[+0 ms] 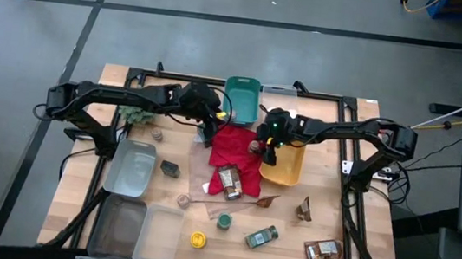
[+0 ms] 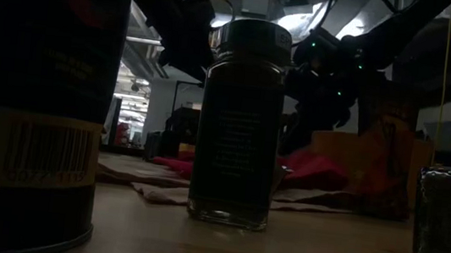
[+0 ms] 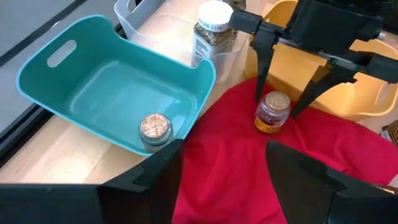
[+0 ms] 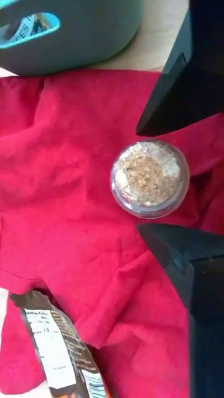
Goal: Sort spices by type
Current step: Put the right brown seasoning bottle into the green bin
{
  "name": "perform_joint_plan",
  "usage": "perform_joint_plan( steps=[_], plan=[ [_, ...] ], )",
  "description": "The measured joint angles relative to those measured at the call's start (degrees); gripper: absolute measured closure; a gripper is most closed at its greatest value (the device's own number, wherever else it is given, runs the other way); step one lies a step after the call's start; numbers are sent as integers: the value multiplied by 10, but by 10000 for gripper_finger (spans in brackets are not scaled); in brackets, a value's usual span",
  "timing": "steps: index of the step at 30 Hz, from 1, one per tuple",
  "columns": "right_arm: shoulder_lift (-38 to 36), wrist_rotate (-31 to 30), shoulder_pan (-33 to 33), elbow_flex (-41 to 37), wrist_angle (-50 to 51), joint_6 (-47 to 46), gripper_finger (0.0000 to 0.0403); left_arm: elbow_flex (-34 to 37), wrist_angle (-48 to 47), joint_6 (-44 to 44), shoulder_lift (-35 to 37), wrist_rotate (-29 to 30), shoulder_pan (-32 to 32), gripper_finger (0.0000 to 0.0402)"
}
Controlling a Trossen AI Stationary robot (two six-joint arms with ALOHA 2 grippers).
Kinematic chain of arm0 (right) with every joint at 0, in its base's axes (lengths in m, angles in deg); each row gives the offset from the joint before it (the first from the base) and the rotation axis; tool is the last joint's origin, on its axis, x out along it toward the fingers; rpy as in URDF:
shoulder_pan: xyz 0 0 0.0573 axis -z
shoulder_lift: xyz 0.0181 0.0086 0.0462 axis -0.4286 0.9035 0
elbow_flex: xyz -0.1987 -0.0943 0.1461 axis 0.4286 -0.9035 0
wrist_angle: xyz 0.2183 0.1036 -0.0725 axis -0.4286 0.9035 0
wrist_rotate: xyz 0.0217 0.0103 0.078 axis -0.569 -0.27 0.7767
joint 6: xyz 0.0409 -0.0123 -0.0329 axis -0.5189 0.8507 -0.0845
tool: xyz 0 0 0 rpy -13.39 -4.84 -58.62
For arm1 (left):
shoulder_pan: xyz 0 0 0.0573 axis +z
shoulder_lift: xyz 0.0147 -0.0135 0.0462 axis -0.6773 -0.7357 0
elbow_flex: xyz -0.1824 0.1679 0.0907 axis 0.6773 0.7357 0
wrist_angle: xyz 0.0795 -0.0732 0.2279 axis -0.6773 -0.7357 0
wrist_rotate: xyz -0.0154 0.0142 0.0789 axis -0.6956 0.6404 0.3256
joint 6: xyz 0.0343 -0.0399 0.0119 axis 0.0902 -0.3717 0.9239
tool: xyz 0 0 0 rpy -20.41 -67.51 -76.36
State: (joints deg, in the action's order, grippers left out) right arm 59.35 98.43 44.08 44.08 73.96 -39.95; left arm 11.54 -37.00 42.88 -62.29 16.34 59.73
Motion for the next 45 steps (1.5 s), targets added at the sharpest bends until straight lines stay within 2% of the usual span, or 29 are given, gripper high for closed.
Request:
perform_joint_plan(
  steps=[4,11,20,35,40,45],
  plan=[
    [0,10,0,0,-2,0,177,0,0,0,0,0,0,185],
    [0,11,0,0,-2,0,233,0,0,0,0,0,0,185],
    [-6,11,0,10,18,-20,224,0,0,0,0,0,0,185],
    [-13,9,0,142,99,-13,228,0,0,1,0,0,0,185],
    [-13,-49,1,180,119,25,227,0,0,1,0,0,0,185],
    [-13,-152,5,196,121,74,226,0,0,0,0,0,0,185]
  ],
)
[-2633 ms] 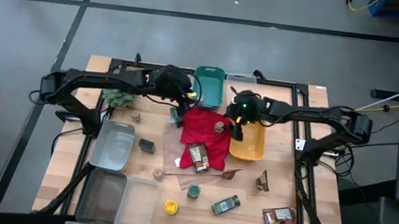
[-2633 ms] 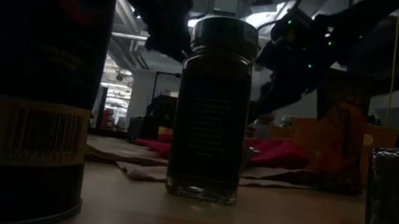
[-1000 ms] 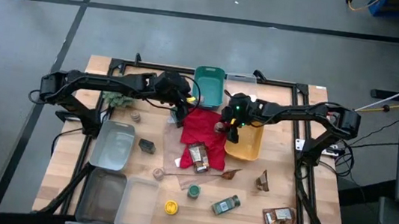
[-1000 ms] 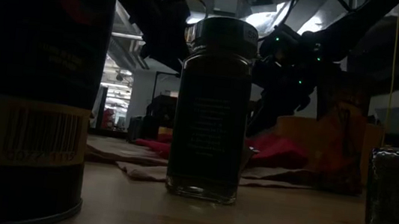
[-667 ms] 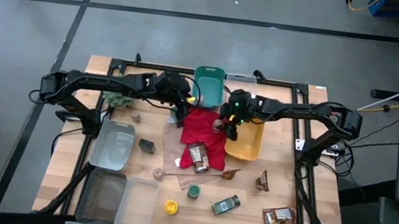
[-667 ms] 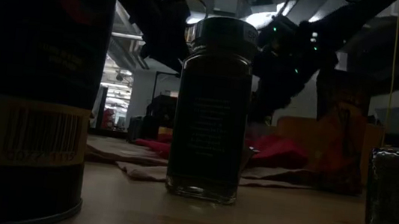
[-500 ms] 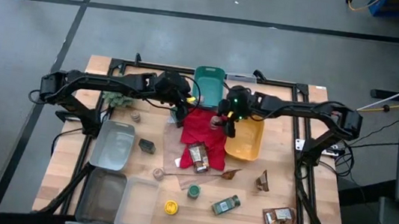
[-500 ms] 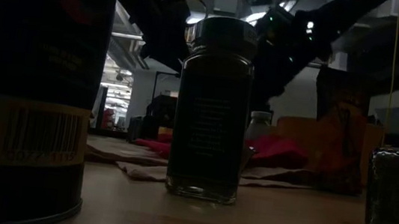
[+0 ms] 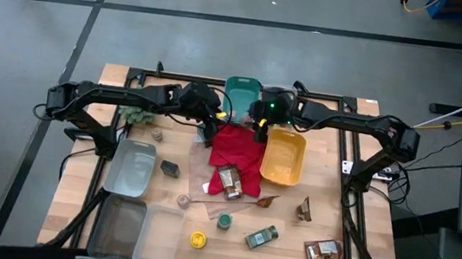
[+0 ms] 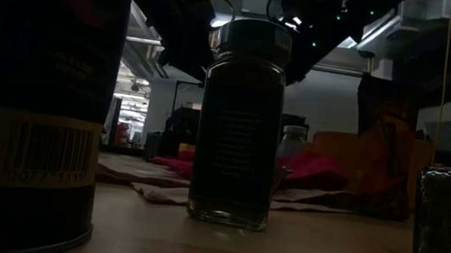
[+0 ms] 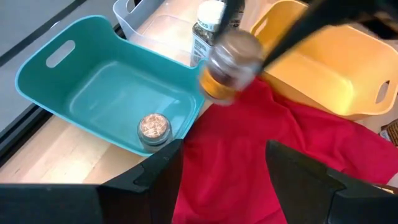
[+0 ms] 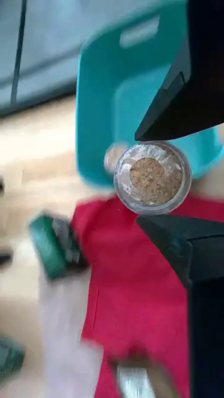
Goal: Sort spices by type
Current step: Put the right brown seasoning bottle into the green bin
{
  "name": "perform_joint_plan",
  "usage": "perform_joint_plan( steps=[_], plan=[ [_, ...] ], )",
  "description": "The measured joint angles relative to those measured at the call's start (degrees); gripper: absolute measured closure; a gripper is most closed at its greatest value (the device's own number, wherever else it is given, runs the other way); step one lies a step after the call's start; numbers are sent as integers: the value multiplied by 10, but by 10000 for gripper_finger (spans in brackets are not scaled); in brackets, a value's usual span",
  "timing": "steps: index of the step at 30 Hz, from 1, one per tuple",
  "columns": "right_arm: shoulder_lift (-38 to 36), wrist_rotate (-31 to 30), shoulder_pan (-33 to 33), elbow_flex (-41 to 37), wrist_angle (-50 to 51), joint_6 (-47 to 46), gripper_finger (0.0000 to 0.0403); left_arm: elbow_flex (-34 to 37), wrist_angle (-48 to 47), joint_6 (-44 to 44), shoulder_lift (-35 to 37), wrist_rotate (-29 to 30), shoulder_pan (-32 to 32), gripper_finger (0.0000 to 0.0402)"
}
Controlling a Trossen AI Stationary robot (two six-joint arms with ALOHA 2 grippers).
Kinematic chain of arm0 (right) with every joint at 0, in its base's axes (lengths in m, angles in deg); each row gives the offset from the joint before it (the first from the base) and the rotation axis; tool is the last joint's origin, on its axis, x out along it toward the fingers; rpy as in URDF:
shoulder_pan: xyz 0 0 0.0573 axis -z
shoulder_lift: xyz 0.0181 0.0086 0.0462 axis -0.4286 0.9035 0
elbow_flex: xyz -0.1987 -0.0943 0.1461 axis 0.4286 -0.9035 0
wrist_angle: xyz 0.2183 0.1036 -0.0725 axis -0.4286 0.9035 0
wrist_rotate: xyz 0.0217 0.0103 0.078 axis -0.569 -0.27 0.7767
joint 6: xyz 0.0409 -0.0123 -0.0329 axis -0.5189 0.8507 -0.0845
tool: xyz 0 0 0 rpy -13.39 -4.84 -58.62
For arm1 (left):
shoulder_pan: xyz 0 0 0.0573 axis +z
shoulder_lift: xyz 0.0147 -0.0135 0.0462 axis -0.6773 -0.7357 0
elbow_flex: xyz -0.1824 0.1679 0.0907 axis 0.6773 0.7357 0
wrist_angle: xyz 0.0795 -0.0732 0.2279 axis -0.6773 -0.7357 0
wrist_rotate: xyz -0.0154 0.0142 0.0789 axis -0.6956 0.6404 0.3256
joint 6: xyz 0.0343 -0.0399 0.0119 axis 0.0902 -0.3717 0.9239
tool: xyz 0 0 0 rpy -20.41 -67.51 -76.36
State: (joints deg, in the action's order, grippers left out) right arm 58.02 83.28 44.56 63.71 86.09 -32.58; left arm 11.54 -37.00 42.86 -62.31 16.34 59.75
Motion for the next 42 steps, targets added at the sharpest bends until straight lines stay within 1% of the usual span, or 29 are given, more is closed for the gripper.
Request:
perform_joint_plan(
  steps=[2,10,14,17,30,42],
  plan=[
    [0,-19,6,0,-1,17,225,0,0,0,0,0,0,185],
    [23,-14,65,0,-19,21,224,0,0,0,0,0,0,185],
    [48,27,86,0,-37,18,224,0,2,0,0,0,-2,185],
    [71,46,87,0,-35,17,224,0,4,0,0,0,-2,185],
    [125,51,86,0,-57,17,223,0,11,2,0,0,-3,185],
    [126,57,86,0,-58,17,223,0,13,2,0,0,-3,185]
  ],
)
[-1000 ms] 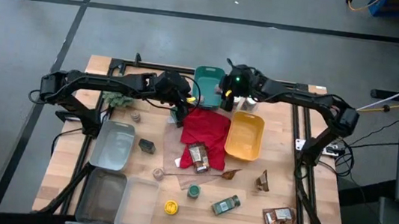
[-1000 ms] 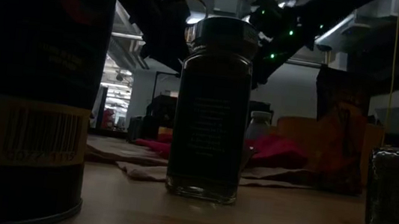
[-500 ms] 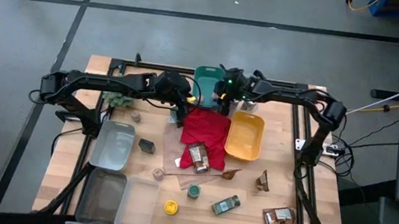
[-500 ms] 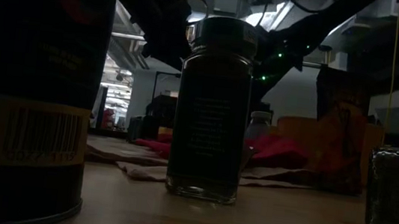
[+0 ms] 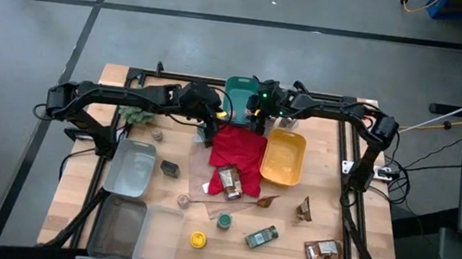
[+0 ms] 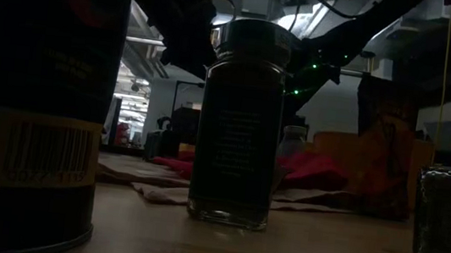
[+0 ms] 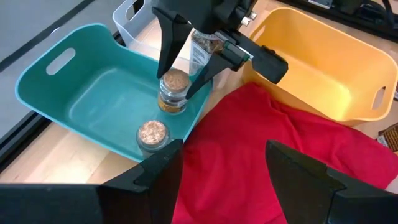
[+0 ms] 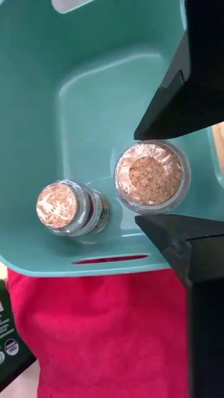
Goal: Sort spices by type
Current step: Put the right brown seasoning bottle into the green bin, then put the brown seasoning bottle into the green bin
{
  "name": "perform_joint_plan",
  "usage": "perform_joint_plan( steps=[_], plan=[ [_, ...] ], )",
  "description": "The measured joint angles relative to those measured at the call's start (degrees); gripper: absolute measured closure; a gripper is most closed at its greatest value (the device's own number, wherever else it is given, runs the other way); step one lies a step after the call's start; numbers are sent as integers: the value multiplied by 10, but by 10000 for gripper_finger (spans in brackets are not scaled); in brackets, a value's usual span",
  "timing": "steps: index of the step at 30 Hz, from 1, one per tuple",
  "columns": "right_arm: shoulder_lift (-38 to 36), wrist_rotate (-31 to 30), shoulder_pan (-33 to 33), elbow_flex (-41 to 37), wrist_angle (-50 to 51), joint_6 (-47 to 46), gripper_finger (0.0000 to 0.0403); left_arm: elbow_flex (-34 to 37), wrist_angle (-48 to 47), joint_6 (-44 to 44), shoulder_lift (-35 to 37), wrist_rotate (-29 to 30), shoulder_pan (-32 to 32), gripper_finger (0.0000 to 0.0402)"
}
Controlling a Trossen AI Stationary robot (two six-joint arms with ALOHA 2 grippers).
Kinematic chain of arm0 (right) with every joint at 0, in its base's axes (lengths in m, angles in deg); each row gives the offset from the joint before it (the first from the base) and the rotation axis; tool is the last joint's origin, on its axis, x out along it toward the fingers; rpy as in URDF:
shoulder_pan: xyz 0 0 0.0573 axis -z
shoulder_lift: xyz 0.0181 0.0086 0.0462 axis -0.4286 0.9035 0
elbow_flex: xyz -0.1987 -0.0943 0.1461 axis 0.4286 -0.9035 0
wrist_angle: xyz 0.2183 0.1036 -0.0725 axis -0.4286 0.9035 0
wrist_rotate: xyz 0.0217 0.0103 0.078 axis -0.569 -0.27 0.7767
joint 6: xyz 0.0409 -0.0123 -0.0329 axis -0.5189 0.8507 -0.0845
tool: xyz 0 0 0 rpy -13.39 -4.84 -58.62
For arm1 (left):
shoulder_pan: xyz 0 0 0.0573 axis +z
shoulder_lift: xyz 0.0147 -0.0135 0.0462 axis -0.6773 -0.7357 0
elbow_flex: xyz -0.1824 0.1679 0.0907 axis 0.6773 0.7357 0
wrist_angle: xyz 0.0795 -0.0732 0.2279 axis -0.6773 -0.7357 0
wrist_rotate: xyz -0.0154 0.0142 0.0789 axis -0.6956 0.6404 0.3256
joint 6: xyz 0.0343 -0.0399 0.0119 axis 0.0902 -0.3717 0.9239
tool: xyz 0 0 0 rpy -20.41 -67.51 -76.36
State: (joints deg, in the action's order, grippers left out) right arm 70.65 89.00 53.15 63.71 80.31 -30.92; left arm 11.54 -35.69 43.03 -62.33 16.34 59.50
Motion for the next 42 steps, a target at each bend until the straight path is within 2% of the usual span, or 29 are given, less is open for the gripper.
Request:
perform_joint_plan(
  steps=[11,18,22,33,42],
  plan=[
    [0,15,0,0,3,-1,217,0,-10,0,0,0,0,185],
    [-1,4,0,0,12,-2,149,-4,-35,-11,0,0,0,185],
    [-1,4,0,0,12,-2,126,-4,-39,-14,5,0,0,185],
    [-1,3,0,0,13,0,119,-5,-88,-57,106,-1,0,185],
    [-1,0,0,15,36,1,118,-5,-196,-81,173,-1,0,185]
  ],
)
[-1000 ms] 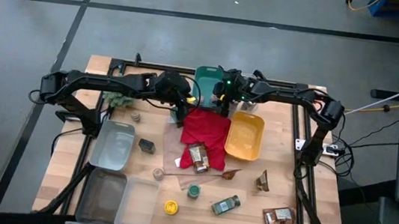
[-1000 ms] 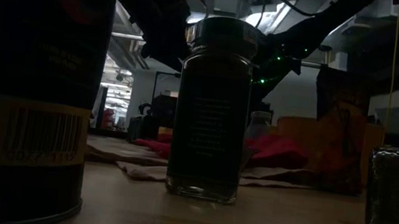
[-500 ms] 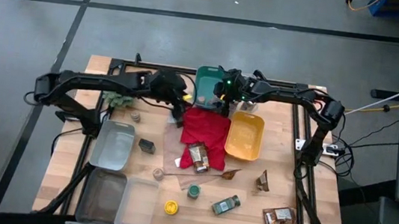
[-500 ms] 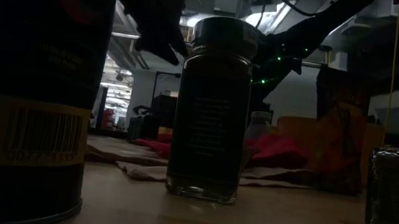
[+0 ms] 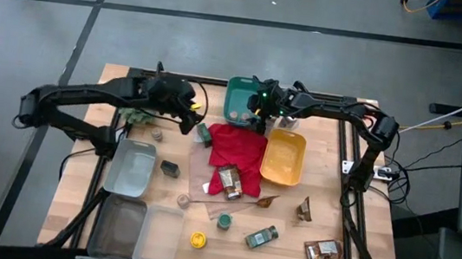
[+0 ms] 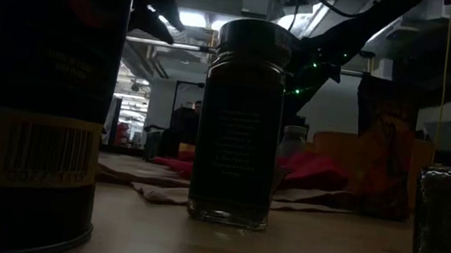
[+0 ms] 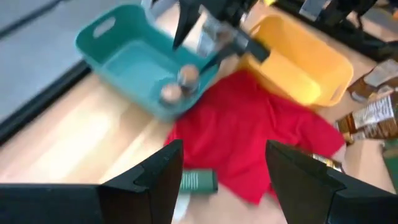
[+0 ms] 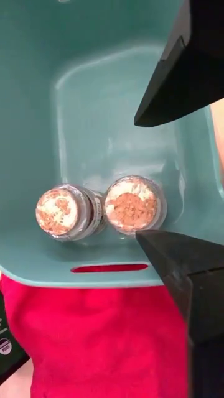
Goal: Sort spices by type
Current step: Put the brown seasoning bottle into the green bin
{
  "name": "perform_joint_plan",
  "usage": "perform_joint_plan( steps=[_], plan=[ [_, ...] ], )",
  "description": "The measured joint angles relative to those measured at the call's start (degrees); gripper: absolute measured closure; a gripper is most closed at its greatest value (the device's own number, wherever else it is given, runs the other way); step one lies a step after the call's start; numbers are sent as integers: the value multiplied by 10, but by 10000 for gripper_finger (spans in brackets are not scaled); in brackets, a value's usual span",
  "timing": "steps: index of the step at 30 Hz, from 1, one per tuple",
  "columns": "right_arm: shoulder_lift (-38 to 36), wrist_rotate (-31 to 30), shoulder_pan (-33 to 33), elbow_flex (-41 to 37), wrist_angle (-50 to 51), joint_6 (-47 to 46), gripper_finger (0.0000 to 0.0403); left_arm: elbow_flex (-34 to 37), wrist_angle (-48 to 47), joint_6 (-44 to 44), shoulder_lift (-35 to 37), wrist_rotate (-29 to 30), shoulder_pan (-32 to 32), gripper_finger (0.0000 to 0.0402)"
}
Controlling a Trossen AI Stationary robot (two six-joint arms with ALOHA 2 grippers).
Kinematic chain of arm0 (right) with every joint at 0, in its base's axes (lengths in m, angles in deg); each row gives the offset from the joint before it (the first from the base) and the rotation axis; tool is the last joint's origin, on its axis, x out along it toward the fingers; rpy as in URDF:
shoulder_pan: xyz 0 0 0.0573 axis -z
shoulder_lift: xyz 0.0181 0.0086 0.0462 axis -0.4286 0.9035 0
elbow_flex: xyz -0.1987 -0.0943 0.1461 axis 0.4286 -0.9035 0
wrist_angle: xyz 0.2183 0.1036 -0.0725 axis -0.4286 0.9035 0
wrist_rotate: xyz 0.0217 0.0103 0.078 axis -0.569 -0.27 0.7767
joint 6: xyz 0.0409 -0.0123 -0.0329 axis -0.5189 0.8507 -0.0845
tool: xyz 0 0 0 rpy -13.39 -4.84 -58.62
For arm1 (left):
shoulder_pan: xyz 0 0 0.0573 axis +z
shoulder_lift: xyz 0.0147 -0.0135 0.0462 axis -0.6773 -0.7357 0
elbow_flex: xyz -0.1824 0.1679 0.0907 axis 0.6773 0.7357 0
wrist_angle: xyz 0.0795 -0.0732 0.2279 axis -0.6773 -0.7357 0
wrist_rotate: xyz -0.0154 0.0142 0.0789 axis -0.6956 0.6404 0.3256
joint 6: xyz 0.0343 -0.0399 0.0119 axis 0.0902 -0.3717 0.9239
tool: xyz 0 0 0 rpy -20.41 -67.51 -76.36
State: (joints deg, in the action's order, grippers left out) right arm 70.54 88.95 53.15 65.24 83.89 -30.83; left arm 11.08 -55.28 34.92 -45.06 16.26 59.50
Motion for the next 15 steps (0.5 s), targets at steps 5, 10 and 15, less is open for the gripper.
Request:
perform_joint_plan(
  steps=[5,10,15],
  plan=[
    [0,0,0,51,63,0,118,0,-99,-110,14,-1,1,185],
    [0,0,0,102,121,0,118,0,-222,-245,5,0,4,185],
    [0,3,0,142,149,0,118,0,-331,-346,-6,2,4,185]
  ],
)
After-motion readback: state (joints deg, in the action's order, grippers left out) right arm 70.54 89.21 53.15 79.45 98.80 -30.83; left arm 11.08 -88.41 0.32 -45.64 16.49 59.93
